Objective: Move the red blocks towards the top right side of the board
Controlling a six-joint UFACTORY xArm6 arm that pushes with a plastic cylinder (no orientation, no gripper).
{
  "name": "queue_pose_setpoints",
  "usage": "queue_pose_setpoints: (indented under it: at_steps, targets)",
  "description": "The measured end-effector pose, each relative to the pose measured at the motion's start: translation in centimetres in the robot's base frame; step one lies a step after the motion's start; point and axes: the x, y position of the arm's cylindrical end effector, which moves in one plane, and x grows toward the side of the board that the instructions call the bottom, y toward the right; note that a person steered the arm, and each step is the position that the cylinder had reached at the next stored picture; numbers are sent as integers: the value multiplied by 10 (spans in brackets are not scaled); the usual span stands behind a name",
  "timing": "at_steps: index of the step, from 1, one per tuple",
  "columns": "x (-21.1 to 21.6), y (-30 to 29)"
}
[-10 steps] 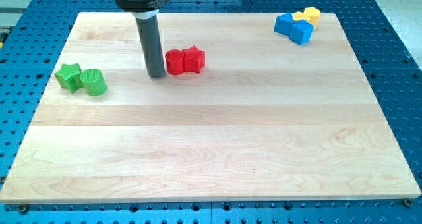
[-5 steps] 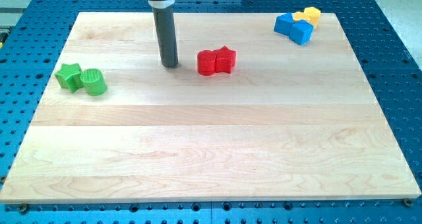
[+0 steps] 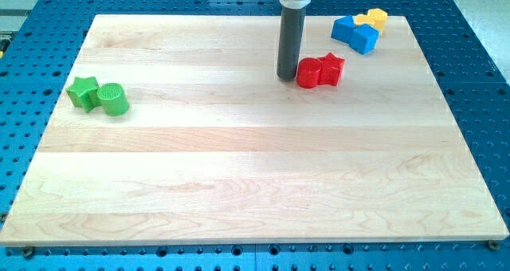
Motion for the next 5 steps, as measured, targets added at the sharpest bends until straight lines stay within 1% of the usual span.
queue_pose_setpoints:
  at_steps: [1,3,4,5]
  targets:
    - [11,24]
    - [24,34]
    - [28,50]
    - [12,92]
